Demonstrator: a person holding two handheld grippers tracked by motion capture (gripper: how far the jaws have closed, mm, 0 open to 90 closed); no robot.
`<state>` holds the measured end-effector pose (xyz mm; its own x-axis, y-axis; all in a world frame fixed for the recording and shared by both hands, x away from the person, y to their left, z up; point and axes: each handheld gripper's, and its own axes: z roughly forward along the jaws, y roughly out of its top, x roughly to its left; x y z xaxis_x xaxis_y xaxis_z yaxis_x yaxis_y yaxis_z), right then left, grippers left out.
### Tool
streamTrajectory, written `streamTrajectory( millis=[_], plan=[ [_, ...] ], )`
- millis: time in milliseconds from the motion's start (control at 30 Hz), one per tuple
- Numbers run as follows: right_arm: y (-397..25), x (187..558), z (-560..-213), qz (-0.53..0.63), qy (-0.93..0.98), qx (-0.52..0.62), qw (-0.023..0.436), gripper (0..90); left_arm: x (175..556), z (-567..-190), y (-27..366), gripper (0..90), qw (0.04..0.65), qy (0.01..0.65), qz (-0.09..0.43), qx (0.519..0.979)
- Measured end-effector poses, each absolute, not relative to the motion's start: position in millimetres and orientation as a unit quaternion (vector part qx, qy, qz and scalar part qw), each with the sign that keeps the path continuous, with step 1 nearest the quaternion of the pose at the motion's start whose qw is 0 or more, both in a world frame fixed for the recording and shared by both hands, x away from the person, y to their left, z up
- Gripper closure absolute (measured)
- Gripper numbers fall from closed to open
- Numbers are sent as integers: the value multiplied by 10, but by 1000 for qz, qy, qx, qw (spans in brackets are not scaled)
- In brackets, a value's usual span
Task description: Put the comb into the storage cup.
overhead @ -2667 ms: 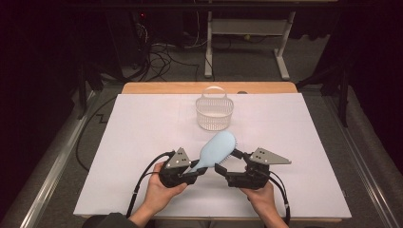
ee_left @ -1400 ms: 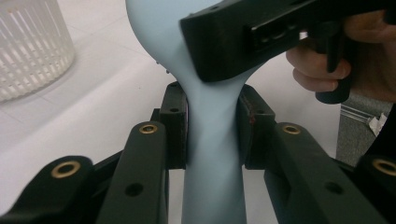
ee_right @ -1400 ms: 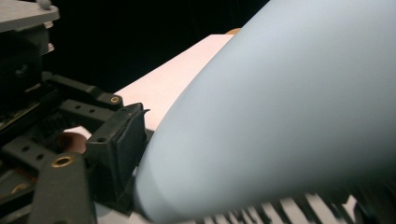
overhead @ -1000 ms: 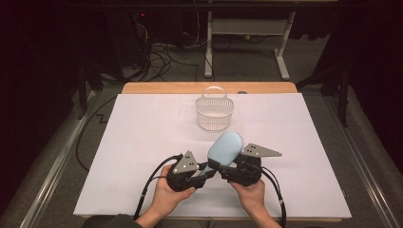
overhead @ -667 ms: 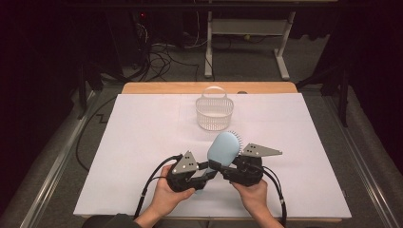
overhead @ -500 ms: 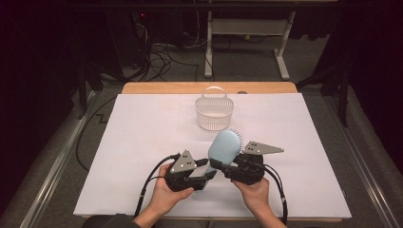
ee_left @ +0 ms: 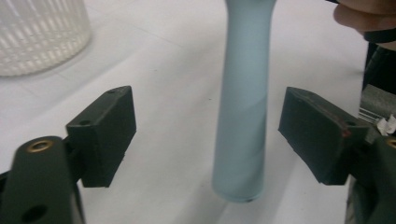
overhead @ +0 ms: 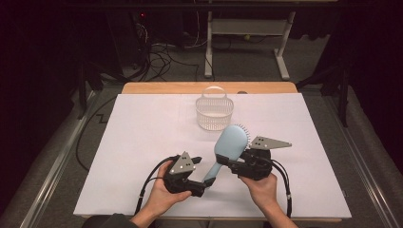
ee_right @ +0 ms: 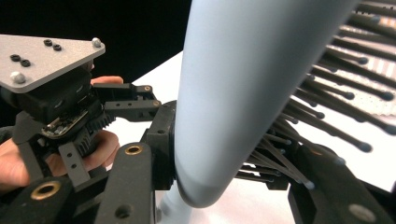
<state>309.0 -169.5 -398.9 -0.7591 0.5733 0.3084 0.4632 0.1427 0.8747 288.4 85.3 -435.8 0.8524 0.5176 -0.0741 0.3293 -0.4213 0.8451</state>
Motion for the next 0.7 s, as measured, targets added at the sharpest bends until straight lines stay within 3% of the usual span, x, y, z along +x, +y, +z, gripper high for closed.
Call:
streamTrajectory(
  millis=[700],
  plan=[
    [-1775,3208,-3947,540,759,361,48,567,2938,-4348,1178,158,465,288,134,826]
  ],
)
